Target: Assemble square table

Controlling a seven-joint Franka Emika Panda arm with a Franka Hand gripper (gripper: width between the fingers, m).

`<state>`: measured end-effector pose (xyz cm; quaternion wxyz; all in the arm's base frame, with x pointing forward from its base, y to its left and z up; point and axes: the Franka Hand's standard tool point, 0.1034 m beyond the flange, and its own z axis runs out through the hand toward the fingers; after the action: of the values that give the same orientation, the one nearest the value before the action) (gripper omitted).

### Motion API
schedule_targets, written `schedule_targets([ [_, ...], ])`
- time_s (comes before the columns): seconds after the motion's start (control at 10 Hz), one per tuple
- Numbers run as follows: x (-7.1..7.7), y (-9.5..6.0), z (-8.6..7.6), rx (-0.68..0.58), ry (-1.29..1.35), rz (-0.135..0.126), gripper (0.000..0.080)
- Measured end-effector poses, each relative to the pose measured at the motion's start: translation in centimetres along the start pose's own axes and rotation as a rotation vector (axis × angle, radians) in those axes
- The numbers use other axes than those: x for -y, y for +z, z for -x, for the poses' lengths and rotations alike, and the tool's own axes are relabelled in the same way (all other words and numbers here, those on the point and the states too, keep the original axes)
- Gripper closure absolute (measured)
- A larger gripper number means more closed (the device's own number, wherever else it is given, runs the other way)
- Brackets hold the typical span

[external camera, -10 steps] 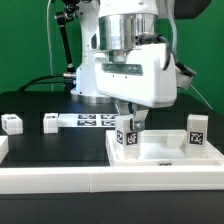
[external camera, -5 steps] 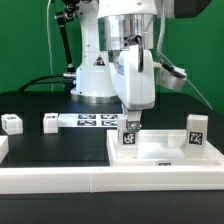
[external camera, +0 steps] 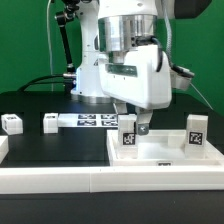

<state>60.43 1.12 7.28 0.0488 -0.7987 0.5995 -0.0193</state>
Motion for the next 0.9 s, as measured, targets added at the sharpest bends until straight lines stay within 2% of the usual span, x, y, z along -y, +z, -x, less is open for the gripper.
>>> schedule_targets([
  [0.7,-0.05,0.04,-0.35,-0.002,-0.692,0.001,0.0151],
  [0.9,0.07,0.01,-0.19,-0.007,-0.865,0.008,0.0151],
])
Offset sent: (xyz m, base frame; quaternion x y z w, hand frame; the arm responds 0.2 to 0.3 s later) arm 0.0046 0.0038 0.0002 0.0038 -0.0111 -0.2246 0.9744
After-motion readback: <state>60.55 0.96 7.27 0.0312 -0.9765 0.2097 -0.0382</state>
